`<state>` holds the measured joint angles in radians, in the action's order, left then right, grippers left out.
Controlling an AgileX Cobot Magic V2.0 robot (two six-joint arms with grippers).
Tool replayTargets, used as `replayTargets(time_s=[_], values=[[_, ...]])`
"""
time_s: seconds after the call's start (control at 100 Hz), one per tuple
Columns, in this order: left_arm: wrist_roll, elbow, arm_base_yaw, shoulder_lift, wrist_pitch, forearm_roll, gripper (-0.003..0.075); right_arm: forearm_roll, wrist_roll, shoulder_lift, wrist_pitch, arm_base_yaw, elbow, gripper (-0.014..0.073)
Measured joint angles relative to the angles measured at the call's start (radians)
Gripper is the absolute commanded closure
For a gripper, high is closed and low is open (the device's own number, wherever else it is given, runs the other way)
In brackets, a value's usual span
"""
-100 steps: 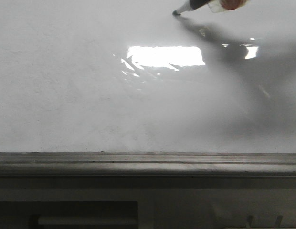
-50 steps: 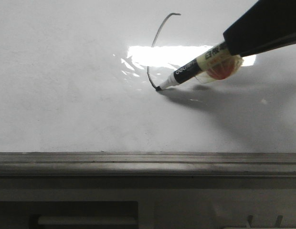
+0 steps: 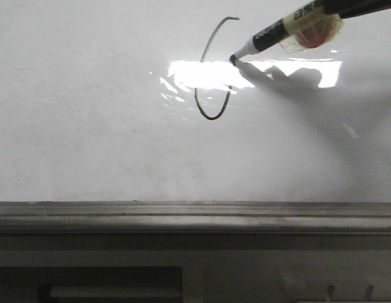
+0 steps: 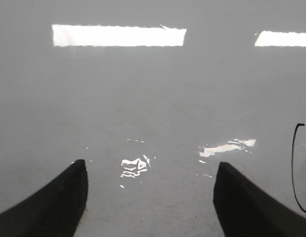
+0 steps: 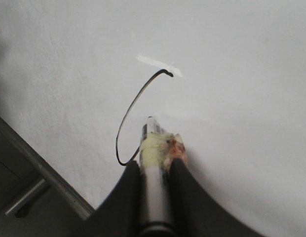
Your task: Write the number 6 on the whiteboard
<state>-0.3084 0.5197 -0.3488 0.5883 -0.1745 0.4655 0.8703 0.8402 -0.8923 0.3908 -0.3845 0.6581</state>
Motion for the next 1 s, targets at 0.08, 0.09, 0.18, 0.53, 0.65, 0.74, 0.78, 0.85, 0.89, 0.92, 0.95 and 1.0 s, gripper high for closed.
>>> replayTargets(time_s=[0.08, 0.09, 0.18, 0.53, 0.65, 0.74, 0.78, 0.85, 0.89, 0.92, 0.95, 1.0], values=[[0.000, 0.000, 0.000, 0.000, 0.000, 0.000, 0.0229, 0.010, 0.000, -0.019, -0.017, -0.021, 0.000, 0.0638], [0.000, 0.000, 0.000, 0.000, 0.000, 0.000, 0.0229, 0.010, 0.000, -0.021, -0.020, -0.026, 0.000, 0.0638], [0.000, 0.000, 0.000, 0.000, 0.000, 0.000, 0.0229, 0.020, -0.001, -0.047, -0.029, -0.054, 0.000, 0.0638], [0.000, 0.000, 0.000, 0.000, 0.000, 0.000, 0.0229, 0.004, -0.001, -0.036, 0.067, -0.086, 0.000, 0.0638], [-0.039, 0.002, -0.030, 0.000, -0.028, 0.000, 0.0229, 0.000, 0.001, 0.003, 0.119, -0.086, 0.003, 0.0638], [-0.086, 0.011, -0.101, 0.009, -0.062, 0.000, 0.0229, -0.004, 0.001, 0.008, 0.165, -0.086, 0.030, 0.0638], [-0.108, 0.019, -0.137, 0.020, -0.068, 0.000, 0.0232, -0.006, 0.001, -0.001, 0.182, -0.086, 0.050, 0.0638], [-0.144, 0.029, -0.223, 0.048, -0.070, 0.000, 0.0264, -0.008, 0.001, -0.025, 0.220, -0.086, 0.094, 0.0638], [-0.162, 0.036, -0.279, 0.069, -0.068, 0.000, 0.0291, -0.013, 0.001, -0.046, 0.249, -0.086, 0.125, 0.0638], [-0.181, 0.040, -0.318, 0.085, -0.068, 0.000, 0.0309, -0.018, 0.001, -0.062, 0.271, -0.086, 0.146, 0.0638], [-0.196, 0.045, -0.366, 0.103, -0.063, 0.000, 0.0325, -0.023, 0.001, -0.079, 0.301, -0.086, 0.167, 0.0638], [-0.221, 0.052, -0.432, 0.136, -0.049, -0.006, 0.0343, -0.031, 0.001, -0.114, 0.343, -0.086, 0.207, 0.0638]])
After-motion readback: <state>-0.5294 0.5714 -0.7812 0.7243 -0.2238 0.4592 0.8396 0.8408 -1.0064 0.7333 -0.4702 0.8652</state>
